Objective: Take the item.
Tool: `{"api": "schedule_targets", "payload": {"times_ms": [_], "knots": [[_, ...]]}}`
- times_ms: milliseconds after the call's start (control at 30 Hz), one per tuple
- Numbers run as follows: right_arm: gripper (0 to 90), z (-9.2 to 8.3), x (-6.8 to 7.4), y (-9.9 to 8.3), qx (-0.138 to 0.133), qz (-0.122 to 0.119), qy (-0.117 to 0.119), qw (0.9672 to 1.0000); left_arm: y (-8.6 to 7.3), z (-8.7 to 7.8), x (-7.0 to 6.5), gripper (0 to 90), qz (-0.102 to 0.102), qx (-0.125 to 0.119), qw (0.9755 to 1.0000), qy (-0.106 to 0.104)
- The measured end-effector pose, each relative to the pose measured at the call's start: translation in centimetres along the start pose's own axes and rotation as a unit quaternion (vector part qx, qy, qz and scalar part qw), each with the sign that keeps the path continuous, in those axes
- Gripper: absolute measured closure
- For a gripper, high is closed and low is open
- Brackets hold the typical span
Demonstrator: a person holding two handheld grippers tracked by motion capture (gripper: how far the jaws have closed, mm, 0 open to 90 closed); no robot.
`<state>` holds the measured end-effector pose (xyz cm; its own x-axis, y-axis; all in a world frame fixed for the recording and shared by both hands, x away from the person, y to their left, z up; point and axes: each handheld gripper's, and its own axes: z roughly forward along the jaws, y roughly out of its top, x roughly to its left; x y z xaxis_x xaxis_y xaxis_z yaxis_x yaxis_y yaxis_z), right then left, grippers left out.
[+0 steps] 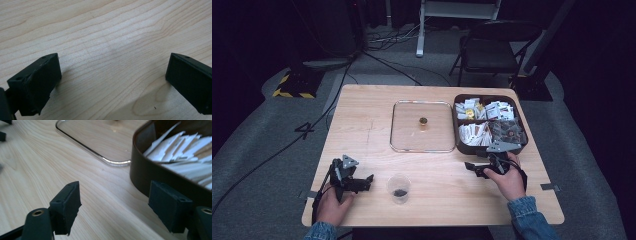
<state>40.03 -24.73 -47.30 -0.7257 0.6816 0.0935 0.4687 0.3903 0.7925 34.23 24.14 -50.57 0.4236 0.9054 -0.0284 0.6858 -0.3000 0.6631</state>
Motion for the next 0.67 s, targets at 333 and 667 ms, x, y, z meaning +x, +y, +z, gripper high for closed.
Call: {"api": "schedule_targets", "payload": {"times_ms": [333,667], "knots": [[20.9,1.1,-0.3,-2.2,0.014,0.005,-0.011,0.9998,0.0,0.0,0.0,0.4,0.000,0.000,1.0000,0.000],[16.4,1.8,0.8,-2.7,0.045,-0.034,-0.040,0.9976,0.0,0.0,0.0,0.4,0.000,-0.001,1.0000,0.001]]}}
